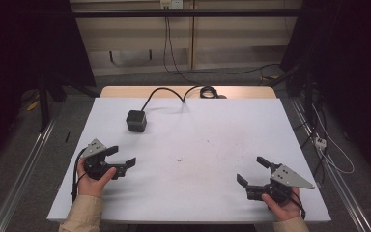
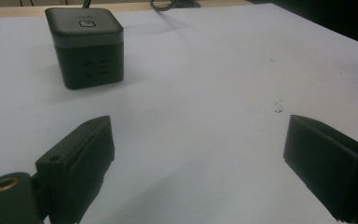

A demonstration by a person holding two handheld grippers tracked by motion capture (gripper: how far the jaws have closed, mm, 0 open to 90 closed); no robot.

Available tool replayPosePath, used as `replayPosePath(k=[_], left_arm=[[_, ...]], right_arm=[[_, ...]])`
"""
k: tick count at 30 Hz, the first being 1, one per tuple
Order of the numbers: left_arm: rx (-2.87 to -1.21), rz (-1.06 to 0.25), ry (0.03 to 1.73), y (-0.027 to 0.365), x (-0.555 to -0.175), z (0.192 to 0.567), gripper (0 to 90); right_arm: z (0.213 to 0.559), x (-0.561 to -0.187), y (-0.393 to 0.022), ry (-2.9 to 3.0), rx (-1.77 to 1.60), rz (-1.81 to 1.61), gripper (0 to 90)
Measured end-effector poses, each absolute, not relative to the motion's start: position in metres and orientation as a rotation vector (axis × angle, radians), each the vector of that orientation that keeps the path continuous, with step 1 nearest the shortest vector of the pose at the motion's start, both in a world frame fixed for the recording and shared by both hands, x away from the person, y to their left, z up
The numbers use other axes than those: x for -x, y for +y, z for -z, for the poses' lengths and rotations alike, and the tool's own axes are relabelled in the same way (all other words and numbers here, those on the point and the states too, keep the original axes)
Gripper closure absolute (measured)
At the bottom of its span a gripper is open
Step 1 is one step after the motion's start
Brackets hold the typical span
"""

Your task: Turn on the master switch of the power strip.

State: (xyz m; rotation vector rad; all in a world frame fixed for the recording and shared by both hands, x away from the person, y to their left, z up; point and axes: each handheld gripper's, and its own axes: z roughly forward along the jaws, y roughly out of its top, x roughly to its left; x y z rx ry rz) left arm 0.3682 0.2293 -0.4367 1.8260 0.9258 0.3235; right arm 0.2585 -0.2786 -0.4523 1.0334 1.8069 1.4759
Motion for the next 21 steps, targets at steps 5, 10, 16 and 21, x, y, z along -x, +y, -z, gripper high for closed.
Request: replayPosePath(k=[5,10,16,21], left_arm=[[-1.831,-0.327,0.93,0.232,-0.366,0.438,8.3],[-1.829,-0.325,0.932,0.234,-0.363,0.438,8.3],[-1.824,-0.329,0.94,0.239,-0.36,0.439,8.3],[-1.813,-0.332,0.946,0.242,-0.357,0.44,8.5]], right_arm=[[0.452,-0.259,-0.279,1.807,-1.03,-1.473,4.2],[0.452,-0.258,-0.279,1.808,-1.029,-1.473,4.2],[0.452,-0.258,-0.279,1.807,-1.03,-1.473,4.2],[0.452,-0.258,-0.279,1.807,-1.029,-1.473,4.2]])
